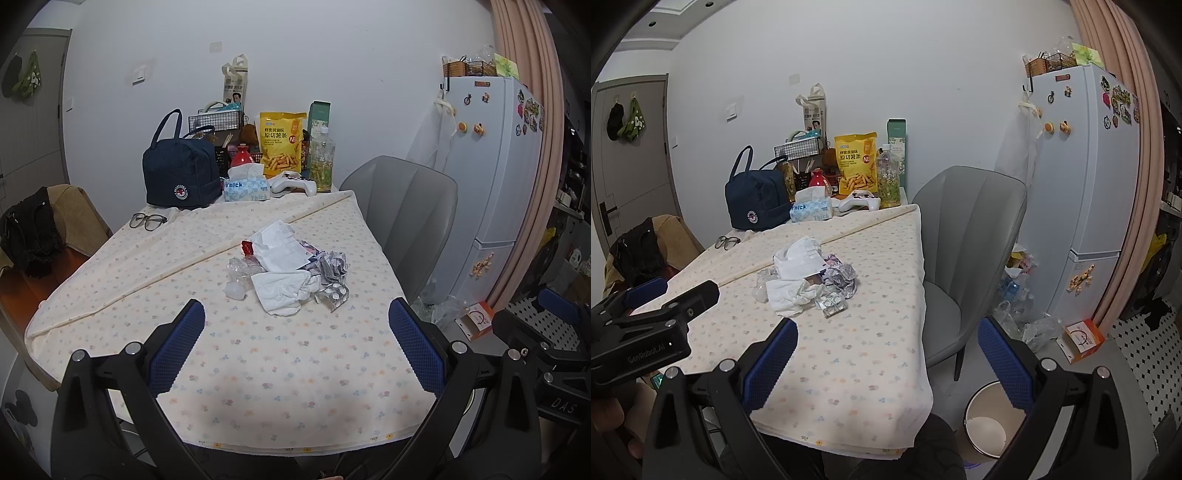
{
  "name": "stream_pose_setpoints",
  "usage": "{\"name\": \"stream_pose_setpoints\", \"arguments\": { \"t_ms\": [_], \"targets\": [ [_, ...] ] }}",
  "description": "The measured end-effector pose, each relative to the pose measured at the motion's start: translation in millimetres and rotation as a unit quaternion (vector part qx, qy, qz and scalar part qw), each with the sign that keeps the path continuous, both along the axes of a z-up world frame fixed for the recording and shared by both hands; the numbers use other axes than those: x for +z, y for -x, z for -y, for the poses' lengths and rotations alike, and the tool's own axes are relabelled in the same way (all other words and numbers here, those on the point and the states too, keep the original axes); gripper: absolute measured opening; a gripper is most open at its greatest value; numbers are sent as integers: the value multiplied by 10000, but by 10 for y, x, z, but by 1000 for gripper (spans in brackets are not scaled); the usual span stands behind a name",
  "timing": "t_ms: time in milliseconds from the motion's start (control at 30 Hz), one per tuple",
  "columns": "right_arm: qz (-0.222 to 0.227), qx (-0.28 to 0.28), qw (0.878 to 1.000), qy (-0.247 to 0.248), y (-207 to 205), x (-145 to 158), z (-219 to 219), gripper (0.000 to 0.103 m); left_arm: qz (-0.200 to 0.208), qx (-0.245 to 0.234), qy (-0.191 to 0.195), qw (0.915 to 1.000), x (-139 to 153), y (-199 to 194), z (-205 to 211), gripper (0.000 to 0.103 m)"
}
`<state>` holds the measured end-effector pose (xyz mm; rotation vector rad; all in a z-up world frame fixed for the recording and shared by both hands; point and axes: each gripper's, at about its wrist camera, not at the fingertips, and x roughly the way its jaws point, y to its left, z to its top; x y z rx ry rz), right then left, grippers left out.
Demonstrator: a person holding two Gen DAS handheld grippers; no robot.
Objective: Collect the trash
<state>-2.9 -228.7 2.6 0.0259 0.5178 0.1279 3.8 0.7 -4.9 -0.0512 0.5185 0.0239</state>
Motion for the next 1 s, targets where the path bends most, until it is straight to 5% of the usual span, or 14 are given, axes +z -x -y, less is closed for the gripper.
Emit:
{"name": "stream_pose_setpoints", "arguments": {
  "t_ms": [1000],
  "targets": [
    [-145,214,9995,-182,-133,-43,-23,96,-5,34,39,10000,-24,-47,-115,99]
  ]
}}
